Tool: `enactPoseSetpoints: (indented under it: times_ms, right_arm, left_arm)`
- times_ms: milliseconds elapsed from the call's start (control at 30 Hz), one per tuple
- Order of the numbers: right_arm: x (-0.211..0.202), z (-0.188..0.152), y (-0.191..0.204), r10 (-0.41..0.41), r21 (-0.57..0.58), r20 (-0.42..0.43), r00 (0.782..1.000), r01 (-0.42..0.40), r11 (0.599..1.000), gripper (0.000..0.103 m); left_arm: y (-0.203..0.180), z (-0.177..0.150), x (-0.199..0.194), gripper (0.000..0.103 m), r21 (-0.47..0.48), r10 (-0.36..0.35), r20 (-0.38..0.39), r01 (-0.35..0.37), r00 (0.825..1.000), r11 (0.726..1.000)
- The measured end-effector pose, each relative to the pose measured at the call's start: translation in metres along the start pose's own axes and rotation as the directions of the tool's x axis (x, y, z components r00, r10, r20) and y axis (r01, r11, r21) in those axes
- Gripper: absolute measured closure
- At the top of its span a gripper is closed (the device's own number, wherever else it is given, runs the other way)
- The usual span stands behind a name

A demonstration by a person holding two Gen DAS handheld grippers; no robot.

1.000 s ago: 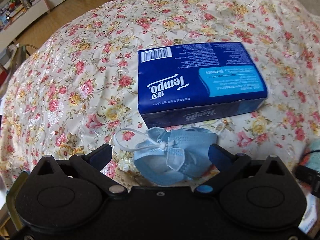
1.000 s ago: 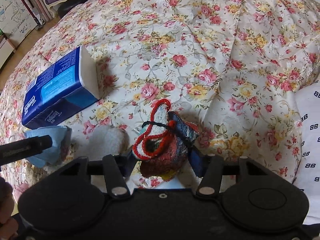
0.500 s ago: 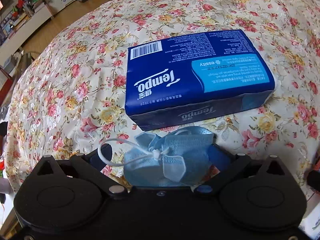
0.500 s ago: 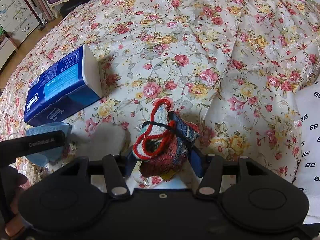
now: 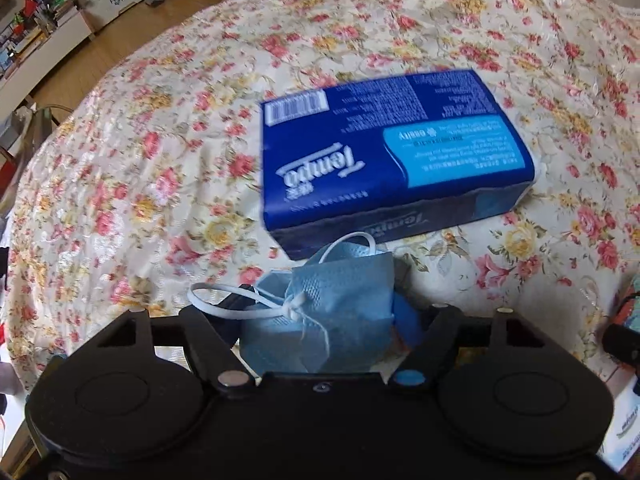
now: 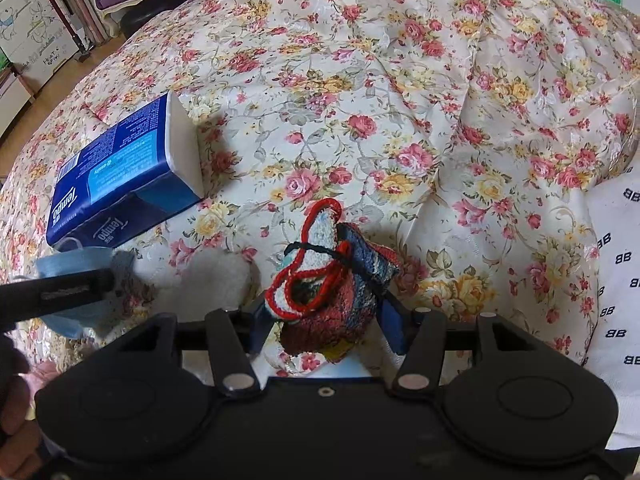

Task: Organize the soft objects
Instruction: 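Carry the mask and pouch over the gold tray and open both tools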

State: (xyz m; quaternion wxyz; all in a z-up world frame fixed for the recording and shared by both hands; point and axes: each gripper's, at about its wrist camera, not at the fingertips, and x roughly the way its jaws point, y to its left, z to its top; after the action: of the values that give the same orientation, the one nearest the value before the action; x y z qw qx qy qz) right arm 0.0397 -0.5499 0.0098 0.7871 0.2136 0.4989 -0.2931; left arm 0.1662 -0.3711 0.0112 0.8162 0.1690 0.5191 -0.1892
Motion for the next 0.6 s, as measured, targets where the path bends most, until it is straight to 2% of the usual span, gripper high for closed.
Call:
enactPoseSetpoints:
  times_ms: [133, 300, 500, 600]
  right_arm:
    - [-0.007, -0.002, 0.005, -0.006, -0.022, 0.022, 1.0, 0.007, 1.0, 0.049]
    - [-0.025, -0.011, 0.022, -0.007, -0.091, 0.067, 0.998, 0.013, 0.996, 0.049]
    - [-0.052, -0.035, 0.059, 0.036, -0.216, 0.1, 0.994, -0.014, 0.976, 0.049]
    - [-0.066, -0.052, 0.083, 0.084, -0.267, 0.075, 0.994, -0.061, 0.962, 0.049]
  left_arm:
    - [0.018, -0.002, -0.02, 0.038, -0.027, -0.015, 0.008, 0.015, 1.0, 1.0]
    - [0.05, -0.02, -0.059, 0.04, -0.058, -0.01, 0.045, 0.013, 0.999, 0.998]
    - [0.107, -0.06, -0.102, 0.04, -0.099, 0.001, 0.058, 0.005, 0.998, 0.995]
    - [0.14, -0.087, -0.116, 0.04, -0.132, 0.022, 0.038, -0.017, 0.999, 0.991]
